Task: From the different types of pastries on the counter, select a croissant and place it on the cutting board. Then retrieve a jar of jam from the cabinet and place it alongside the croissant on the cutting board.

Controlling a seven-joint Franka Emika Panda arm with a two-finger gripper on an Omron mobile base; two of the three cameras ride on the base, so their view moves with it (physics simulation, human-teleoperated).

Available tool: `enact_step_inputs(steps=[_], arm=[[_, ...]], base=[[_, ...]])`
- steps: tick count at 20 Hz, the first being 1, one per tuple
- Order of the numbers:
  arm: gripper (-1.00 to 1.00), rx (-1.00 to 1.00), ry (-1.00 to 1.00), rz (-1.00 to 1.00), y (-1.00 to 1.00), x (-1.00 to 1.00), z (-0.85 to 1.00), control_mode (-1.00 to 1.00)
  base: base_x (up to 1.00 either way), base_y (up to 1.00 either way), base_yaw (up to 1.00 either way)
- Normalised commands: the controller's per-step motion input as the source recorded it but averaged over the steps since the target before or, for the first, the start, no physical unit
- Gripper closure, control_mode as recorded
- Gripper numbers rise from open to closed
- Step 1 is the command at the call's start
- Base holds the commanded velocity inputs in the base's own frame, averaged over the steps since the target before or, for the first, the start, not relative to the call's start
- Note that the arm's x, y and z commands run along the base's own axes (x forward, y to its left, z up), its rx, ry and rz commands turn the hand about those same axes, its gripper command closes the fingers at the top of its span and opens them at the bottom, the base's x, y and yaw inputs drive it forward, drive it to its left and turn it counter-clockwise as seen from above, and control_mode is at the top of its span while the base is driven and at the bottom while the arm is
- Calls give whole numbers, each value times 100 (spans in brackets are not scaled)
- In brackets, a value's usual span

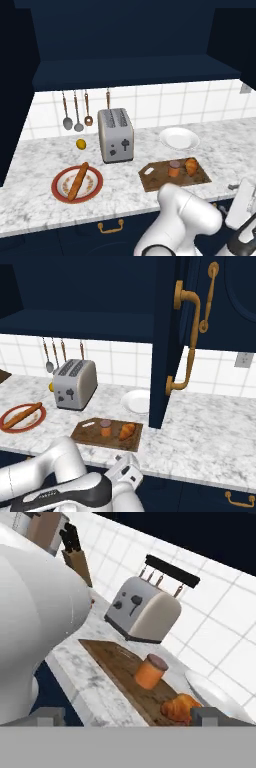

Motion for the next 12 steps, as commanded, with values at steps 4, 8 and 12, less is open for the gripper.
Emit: enact_step_inputs(steps=[4,8,12], arm=[[-100,-5,-29,0,-7,-70,100,-100],[-100,-10,-25,0,0,-48,100,-100],[-100,-10,-24,0,0,-48,100,-100]], base=[[0,0,0],[0,0,0],[0,0,0]])
